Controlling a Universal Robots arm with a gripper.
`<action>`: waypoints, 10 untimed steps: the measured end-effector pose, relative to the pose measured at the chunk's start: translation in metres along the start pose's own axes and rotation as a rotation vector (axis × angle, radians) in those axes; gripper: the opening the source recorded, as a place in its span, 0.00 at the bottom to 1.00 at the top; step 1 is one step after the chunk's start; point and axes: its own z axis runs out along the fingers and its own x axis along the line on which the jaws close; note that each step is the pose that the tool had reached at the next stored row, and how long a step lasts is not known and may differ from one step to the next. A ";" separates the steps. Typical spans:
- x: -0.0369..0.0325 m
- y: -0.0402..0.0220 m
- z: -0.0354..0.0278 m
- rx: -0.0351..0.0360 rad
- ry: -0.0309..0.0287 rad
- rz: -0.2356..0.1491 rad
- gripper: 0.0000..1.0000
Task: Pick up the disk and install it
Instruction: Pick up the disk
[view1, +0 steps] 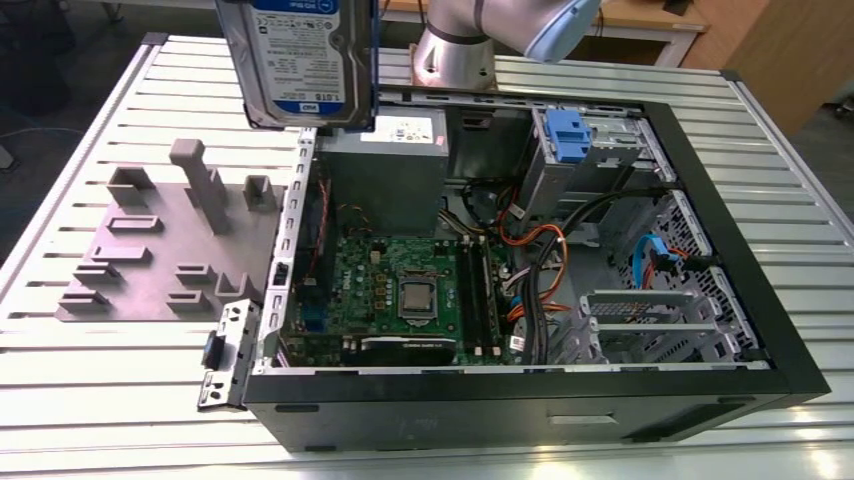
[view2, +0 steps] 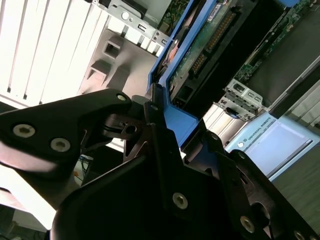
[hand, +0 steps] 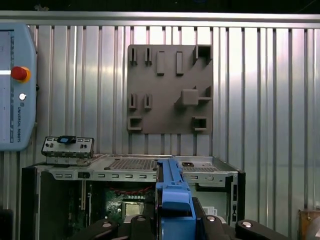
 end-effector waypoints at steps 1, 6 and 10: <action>0.0001 -0.0035 0.0001 0.0000 0.0001 0.000 0.36; 0.0008 -0.0234 0.0014 -0.0001 0.0001 0.000 0.36; 0.0025 -0.0341 0.0024 0.0000 0.0000 0.000 0.36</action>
